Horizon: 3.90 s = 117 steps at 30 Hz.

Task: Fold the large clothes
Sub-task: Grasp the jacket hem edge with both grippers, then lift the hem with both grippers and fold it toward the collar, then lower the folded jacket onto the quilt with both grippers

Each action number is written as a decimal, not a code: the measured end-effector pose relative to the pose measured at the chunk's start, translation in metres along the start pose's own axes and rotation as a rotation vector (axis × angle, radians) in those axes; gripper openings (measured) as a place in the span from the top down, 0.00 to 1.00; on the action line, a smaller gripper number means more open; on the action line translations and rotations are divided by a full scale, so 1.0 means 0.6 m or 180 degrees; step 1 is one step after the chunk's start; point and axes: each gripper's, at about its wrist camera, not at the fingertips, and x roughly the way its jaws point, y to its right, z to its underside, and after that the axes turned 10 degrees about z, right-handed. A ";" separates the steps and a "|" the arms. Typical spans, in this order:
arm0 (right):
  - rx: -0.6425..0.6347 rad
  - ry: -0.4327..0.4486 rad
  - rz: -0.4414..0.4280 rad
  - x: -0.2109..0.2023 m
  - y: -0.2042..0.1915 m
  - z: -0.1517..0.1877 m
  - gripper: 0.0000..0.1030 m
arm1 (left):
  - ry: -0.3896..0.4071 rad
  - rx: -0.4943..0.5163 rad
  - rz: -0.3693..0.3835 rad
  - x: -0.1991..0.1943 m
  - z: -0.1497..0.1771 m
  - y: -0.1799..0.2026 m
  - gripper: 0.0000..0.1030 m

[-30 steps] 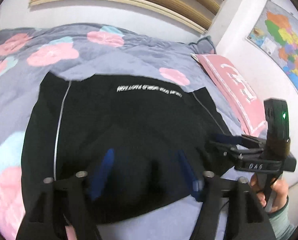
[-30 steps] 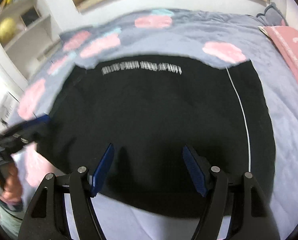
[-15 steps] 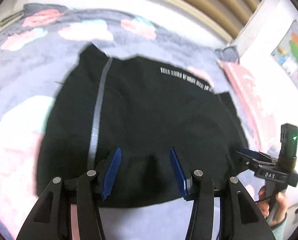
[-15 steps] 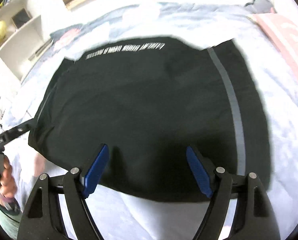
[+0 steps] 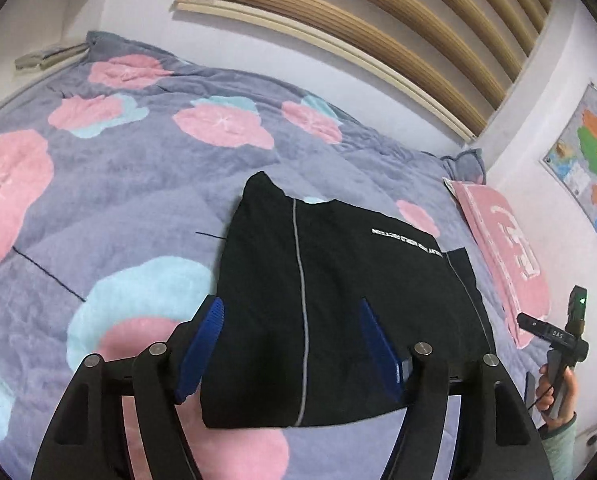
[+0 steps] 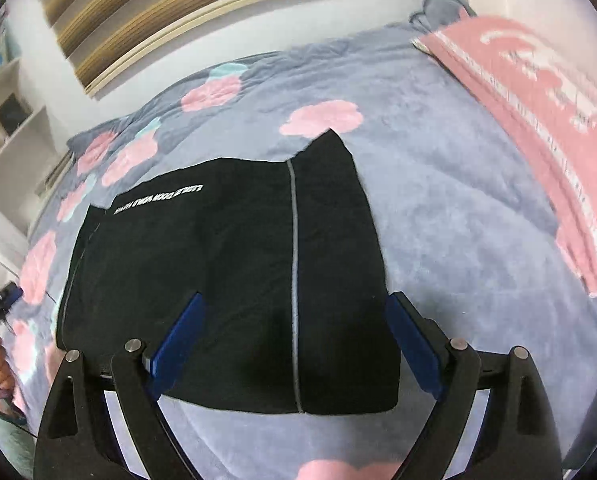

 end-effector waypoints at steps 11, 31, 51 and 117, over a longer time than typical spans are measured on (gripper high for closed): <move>0.0121 -0.0288 -0.0096 0.146 0.056 -0.021 0.09 | -0.0245 -0.0783 0.0130 0.152 -0.020 -0.127 0.28; -0.0120 -0.0703 -0.1170 0.262 0.034 -0.033 0.29 | -0.0932 -0.1190 0.1241 0.289 -0.019 -0.148 0.44; -0.0027 -0.0531 -0.1581 0.218 0.027 -0.030 0.57 | -0.0631 -0.0979 0.1066 0.252 0.001 -0.062 0.70; -0.0488 -0.0115 0.0033 -0.162 -0.074 0.370 0.11 | -0.0718 0.0647 -0.0035 -0.085 0.328 0.253 0.41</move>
